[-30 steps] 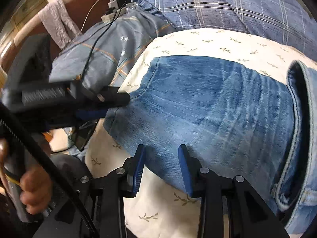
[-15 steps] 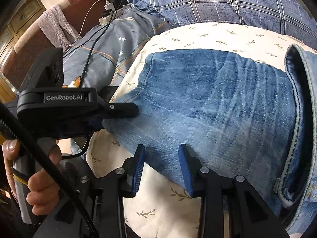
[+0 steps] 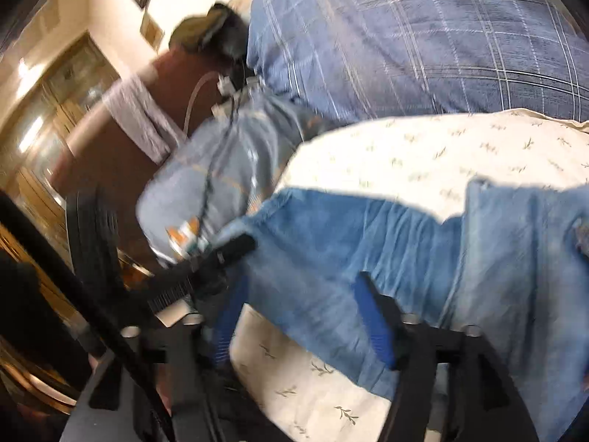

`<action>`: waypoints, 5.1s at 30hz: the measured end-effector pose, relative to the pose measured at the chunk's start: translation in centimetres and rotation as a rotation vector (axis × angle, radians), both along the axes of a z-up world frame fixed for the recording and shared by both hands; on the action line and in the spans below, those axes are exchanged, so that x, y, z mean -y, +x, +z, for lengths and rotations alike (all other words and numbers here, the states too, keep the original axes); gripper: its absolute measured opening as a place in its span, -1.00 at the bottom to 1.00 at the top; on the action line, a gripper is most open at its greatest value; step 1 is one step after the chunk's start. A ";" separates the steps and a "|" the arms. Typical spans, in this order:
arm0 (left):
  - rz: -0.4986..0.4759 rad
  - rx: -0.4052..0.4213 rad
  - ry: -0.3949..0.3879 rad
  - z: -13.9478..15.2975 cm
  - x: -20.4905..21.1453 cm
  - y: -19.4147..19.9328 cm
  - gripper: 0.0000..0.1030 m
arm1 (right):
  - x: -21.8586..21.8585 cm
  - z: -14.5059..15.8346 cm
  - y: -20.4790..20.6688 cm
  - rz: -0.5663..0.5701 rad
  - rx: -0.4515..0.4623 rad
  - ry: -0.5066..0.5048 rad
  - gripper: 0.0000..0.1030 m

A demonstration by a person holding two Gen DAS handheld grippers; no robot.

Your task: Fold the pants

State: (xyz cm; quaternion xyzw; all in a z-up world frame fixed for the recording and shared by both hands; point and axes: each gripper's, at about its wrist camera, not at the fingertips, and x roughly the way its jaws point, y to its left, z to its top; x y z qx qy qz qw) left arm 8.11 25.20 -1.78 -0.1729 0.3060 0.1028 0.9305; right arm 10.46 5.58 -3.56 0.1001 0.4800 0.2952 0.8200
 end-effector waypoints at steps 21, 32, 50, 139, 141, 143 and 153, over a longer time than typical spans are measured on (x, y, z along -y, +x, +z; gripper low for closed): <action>0.109 -0.270 -0.489 -8.2 -8.3 -1.2 -0.14 | -7.0 -6.3 6.0 0.087 -0.314 -0.002 0.55; 0.022 -0.246 -0.433 -7.0 -7.2 1.6 -0.62 | -14.3 -12.1 11.7 0.122 -0.536 -0.288 0.55; -0.038 -0.082 -0.295 -3.9 -4.8 0.5 -0.66 | -14.3 -8.7 9.6 0.212 -0.340 -0.442 -0.69; -0.328 -0.054 -0.160 0.2 12.9 5.1 0.43 | 24.1 -0.4 2.9 -0.333 -0.034 0.001 0.66; -0.211 -0.160 -0.196 -1.7 10.1 8.3 0.43 | 24.0 -0.9 3.8 -0.354 -0.061 -0.054 0.66; -0.193 -0.216 -0.312 -3.2 7.7 11.2 0.40 | 23.8 -1.2 5.4 -0.384 -0.114 -0.090 0.68; -0.349 -0.270 -0.399 -4.4 6.9 16.5 0.39 | 24.7 -5.9 8.8 -0.345 -0.255 0.051 0.68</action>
